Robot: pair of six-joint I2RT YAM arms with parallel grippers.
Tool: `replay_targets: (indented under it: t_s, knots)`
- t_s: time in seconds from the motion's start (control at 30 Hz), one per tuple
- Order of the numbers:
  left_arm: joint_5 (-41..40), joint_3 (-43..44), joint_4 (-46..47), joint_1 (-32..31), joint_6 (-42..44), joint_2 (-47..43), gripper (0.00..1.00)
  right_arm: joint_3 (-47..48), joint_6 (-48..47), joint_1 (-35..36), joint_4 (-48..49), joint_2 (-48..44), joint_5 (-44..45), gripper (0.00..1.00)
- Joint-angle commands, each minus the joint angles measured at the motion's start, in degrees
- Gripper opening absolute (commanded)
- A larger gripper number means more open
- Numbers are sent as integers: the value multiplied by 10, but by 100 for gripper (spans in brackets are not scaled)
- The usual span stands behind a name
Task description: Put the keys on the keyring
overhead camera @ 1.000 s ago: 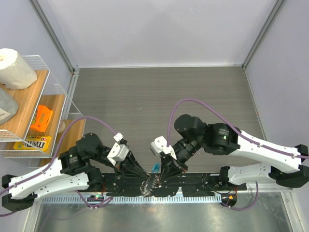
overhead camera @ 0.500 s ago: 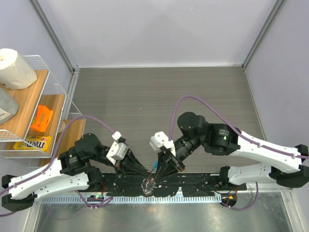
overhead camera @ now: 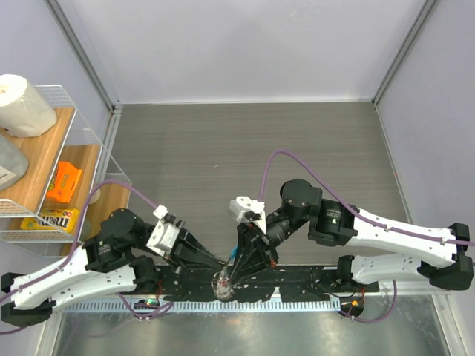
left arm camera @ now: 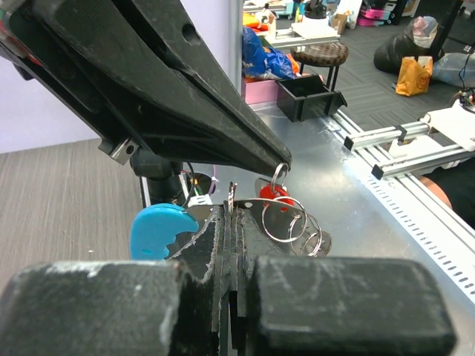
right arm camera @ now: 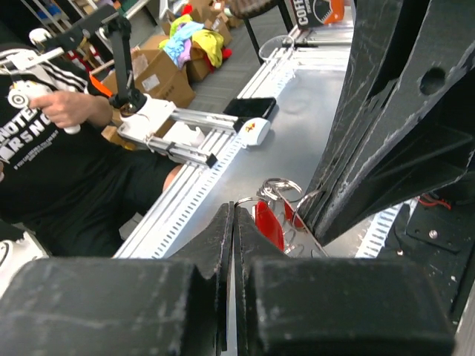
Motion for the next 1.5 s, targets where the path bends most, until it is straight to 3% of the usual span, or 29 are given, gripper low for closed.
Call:
replay_targets:
  t_s: [0.0, 0.37, 0.8, 1.47]
  knots:
    - [26, -7, 55, -1, 18, -12, 0, -7, 93, 4, 144, -10, 2, 6]
    - [30, -48, 115, -1, 40, -56, 0, -34, 160, 3, 227, -5, 26, 6]
    - [8, -40, 137, -1, 110, -63, 0, -81, 250, 3, 370, 25, -14, 6]
    - [56, -20, 141, -1, 99, -56, 0, -55, 245, 1, 345, 39, 19, 6]
